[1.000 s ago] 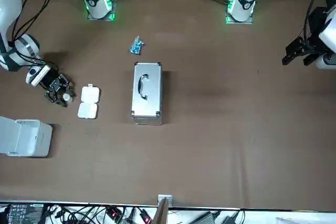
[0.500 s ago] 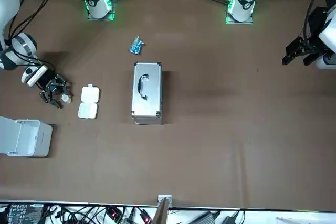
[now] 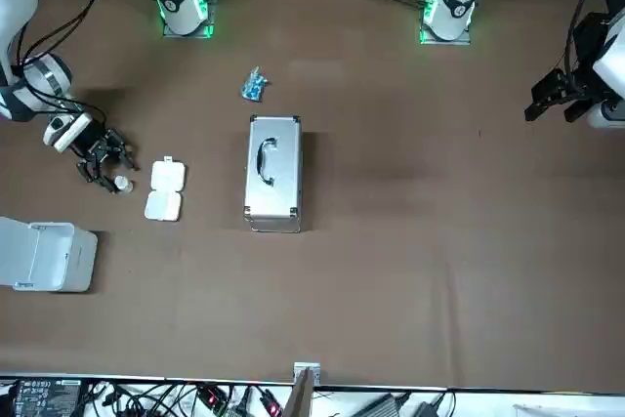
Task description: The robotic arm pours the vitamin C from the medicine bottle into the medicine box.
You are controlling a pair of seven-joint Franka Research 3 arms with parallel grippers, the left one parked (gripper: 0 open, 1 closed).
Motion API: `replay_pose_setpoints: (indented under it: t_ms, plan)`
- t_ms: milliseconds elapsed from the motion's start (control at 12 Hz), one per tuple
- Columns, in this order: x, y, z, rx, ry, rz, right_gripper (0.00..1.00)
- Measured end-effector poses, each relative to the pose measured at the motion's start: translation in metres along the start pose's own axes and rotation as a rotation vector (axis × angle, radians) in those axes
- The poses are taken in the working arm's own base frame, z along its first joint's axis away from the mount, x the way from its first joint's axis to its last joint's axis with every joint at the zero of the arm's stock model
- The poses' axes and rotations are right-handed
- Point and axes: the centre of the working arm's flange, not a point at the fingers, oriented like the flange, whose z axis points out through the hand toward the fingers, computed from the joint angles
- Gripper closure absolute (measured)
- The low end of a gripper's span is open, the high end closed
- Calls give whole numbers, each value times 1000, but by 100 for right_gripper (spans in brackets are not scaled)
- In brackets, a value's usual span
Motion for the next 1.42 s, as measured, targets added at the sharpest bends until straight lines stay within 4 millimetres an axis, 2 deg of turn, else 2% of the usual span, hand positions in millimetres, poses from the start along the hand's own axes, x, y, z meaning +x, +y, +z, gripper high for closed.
replay_pose_setpoints:
  t_ms: [250,917,1417]
  plan:
    - [5,-1,-5,2,-4,-12,0]
    - [53,8,-40,-54,-86,-85,0]
    - [114,7,-59,73,-257,37,0]
